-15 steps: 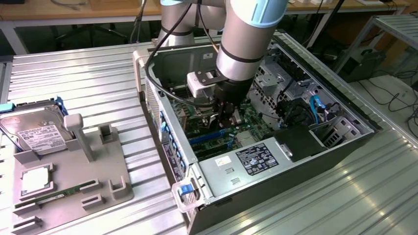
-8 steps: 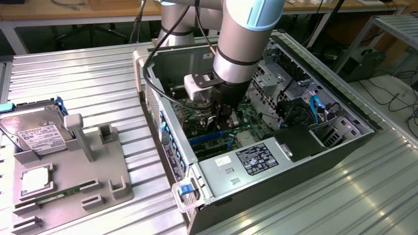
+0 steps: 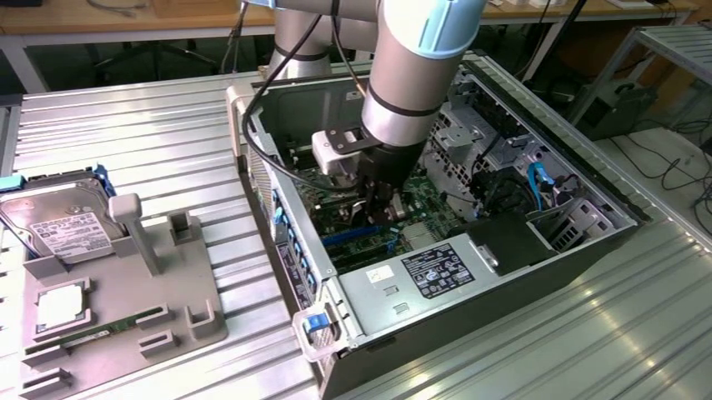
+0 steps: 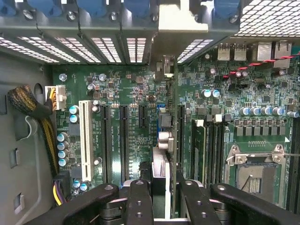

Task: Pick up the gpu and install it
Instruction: 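Insert the gpu into the slot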

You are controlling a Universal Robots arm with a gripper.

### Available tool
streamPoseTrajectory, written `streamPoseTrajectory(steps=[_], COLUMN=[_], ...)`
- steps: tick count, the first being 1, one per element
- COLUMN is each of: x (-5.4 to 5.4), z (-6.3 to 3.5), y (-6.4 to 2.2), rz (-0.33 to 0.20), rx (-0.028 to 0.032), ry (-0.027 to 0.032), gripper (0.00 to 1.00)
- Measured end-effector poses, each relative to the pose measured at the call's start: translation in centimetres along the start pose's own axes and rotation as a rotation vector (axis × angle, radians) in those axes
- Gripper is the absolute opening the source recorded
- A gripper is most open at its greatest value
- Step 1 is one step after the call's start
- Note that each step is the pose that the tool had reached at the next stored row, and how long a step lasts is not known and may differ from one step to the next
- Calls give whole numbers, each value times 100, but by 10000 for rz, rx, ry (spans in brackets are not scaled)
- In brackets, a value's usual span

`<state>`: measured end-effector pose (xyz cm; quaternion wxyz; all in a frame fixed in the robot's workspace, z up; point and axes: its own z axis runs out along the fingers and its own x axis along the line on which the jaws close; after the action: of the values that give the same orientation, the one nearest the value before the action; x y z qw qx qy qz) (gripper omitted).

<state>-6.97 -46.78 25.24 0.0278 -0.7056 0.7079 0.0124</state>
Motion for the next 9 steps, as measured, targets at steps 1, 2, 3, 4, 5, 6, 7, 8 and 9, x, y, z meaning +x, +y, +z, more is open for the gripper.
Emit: streamPoseTrajectory(steps=[1, 2, 3, 4, 5, 6, 7, 8, 9], x=[0, 0, 1, 1, 1, 1, 7, 15, 23], z=[4, 7, 11, 12, 12, 12, 15, 16, 17], y=[-1, -1, 0, 1, 1, 0, -1, -1, 0], rz=[1, 3, 6, 7, 7, 6, 5, 4, 6], rx=[-35, -86, -106, -111, -111, -112, -110, -111, -111], ry=[-1, -1, -2, 2, 2, 2, -2, -3, -1], gripper=[28, 28, 28, 28, 28, 28, 28, 28, 28])
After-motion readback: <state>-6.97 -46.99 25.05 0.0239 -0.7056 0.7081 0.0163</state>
